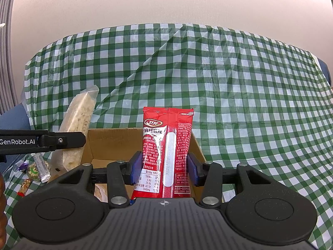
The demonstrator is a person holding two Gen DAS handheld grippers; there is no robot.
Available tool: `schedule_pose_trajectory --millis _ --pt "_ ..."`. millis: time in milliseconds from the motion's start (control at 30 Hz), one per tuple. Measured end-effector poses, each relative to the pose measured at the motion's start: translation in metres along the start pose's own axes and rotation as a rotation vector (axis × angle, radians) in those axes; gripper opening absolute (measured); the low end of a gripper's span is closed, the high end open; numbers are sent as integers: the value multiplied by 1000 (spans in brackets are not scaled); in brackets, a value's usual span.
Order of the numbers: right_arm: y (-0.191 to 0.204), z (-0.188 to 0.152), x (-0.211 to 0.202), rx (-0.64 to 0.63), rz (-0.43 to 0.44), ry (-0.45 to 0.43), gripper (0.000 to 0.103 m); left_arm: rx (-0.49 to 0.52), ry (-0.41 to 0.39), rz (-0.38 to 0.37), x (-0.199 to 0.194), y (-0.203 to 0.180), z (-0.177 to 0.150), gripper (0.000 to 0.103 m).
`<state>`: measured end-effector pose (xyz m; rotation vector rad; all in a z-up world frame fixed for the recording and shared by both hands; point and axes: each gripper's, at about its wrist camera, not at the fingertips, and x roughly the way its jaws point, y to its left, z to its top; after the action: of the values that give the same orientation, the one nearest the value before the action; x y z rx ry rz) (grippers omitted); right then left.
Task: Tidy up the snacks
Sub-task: 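Carry the red wrapper and cracker pack with both tools over the box, then open both tools to drop the two snacks into the box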
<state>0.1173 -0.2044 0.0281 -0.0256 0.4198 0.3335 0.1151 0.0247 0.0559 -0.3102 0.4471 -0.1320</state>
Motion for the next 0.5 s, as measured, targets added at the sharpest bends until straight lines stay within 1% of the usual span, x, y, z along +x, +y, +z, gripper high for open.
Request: schedule_pose_trajectory --millis 500 --pt "0 0 0 -7 8 1 47 -8 -3 2 1 -1 2 39"
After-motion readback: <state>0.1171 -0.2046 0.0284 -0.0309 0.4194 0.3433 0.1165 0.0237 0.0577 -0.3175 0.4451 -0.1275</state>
